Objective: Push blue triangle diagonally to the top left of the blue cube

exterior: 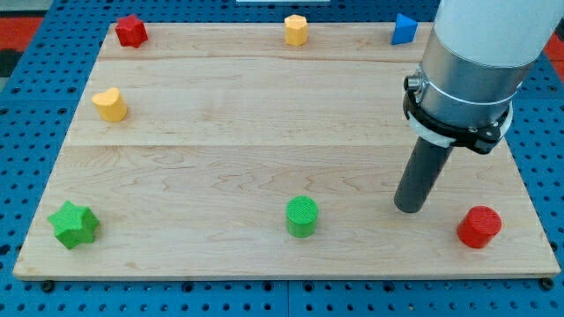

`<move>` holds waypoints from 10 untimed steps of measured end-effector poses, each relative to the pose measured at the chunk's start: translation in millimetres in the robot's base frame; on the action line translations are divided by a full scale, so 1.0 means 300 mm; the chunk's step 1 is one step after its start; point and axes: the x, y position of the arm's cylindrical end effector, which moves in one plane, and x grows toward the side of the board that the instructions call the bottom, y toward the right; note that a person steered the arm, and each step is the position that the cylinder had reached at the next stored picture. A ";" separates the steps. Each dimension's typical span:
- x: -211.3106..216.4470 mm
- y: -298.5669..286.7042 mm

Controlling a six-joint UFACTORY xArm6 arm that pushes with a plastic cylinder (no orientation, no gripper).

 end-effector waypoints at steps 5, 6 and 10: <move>-0.457 0.055; -0.530 0.119; -0.808 0.321</move>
